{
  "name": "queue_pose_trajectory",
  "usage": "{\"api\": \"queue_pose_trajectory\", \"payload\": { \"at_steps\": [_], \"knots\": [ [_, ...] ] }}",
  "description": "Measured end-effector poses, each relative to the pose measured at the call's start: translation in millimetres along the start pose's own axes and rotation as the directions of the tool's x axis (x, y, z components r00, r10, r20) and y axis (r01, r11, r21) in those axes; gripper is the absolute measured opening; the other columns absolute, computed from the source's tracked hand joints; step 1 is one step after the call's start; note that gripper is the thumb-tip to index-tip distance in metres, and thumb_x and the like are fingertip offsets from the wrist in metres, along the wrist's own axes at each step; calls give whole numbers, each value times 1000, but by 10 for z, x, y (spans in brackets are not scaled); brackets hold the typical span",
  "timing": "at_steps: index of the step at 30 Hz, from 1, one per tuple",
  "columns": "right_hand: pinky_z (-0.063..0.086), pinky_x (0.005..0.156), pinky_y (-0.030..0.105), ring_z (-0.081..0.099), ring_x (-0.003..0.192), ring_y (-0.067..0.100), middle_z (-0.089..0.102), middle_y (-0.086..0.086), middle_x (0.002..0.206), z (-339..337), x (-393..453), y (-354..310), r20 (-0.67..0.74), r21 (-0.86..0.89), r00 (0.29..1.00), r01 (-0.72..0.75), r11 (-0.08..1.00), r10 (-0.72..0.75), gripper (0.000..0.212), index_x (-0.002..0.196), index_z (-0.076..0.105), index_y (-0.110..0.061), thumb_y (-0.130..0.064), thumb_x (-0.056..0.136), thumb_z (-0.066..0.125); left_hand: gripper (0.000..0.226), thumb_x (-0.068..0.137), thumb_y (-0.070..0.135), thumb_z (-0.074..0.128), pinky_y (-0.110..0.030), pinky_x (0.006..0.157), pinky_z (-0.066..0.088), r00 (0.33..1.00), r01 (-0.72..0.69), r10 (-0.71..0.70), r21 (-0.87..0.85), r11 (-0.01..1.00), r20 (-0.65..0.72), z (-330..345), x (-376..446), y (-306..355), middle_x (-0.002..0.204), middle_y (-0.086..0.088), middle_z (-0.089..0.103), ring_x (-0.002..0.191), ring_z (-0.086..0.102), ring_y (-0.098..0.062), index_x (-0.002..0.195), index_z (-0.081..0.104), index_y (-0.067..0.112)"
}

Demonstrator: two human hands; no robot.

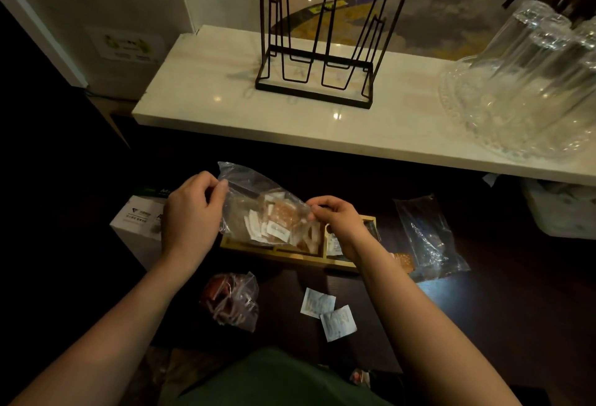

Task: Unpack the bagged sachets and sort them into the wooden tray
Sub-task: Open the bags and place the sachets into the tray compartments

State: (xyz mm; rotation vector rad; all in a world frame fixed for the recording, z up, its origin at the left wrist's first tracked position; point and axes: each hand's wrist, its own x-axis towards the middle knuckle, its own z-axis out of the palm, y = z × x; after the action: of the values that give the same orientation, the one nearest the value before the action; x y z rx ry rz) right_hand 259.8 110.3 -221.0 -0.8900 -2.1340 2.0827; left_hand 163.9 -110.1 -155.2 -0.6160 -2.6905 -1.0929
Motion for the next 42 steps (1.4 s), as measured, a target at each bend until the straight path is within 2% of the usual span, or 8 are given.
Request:
{"api": "queue_pose_trajectory", "payload": {
  "at_steps": [12, 22, 29, 32, 34, 37, 40, 42],
  "knots": [
    [44, 63, 27, 54, 66, 15, 64, 3, 73, -55, 10, 137, -48, 136, 997, -51, 989, 58, 20, 95, 66, -14, -5, 96, 48, 26, 88, 26, 60, -37, 53, 42, 991, -50, 62, -104, 993, 119, 49, 91, 242, 60, 3, 52, 57, 52, -16, 67, 53, 13],
    [44, 60, 20, 51, 63, 10, 63, 2, 71, -218, -70, 38, -42, 254, 999, 1, 967, 10, 20, 96, 67, -12, -3, 95, 48, 22, 86, 26, 63, -26, 50, 40, 984, -123, 139, -144, 982, 110, -56, 189, 404, 65, 2, 57, 55, 51, -12, 71, 56, 13],
    [49, 67, 21, 56, 72, 14, 63, 9, 80, -397, -214, -117, -43, 266, 997, 74, 961, -65, 22, 107, 66, -9, -4, 95, 49, 19, 91, 27, 58, -30, 48, 47, 986, -123, 146, -241, 963, 82, -101, 199, 529, 71, -1, 63, 57, 59, -14, 77, 55, 14],
    [53, 73, 25, 62, 80, 14, 68, 11, 92, -483, -311, -169, 29, 141, 992, 119, 983, -124, 25, 112, 67, -15, -8, 89, 60, 20, 94, 26, 52, -42, 53, 53, 990, -104, 125, -267, 958, 65, -89, 216, 518, 79, 1, 68, 63, 63, -16, 81, 55, 11],
    [51, 68, 23, 58, 76, 12, 66, 10, 86, -529, -355, -162, 9, -52, 984, 177, 983, -177, 21, 102, 70, -20, -11, 84, 67, 18, 94, 24, 52, -39, 52, 53, 987, -92, 124, -282, 955, 98, -48, 208, 502, 80, 5, 69, 61, 63, -14, 82, 56, 10],
    [46, 68, 23, 55, 72, 12, 63, 1, 77, -669, -354, -66, -253, -239, 925, 226, 944, -285, 10, 78, 68, -22, -13, 80, 72, 13, 94, 23, 51, -30, 44, 49, 970, -16, 91, -314, 949, 224, 76, 105, 460, 78, 5, 67, 53, 63, -11, 84, 56, 16],
    [43, 74, 21, 55, 82, 20, 56, 2, 84, -972, -382, 67, -503, -511, 762, 118, 852, -408, 8, 76, 65, -18, -16, 80, 72, 9, 94, 35, 48, -32, 48, 51, 901, -35, 36, -11, 999, 432, 171, -14, 375, 74, 5, 63, 53, 59, -9, 94, 53, 27],
    [46, 84, 37, 54, 95, 29, 56, 11, 95, -1180, -445, 184, -604, -576, 692, -36, 817, -395, 10, 81, 66, -11, -20, 82, 70, 20, 94, 44, 43, -29, 55, 45, 754, -178, -39, 261, 949, 656, 220, -150, 314, 74, 10, 58, 60, 54, -6, 106, 53, 31]
  ]
}}
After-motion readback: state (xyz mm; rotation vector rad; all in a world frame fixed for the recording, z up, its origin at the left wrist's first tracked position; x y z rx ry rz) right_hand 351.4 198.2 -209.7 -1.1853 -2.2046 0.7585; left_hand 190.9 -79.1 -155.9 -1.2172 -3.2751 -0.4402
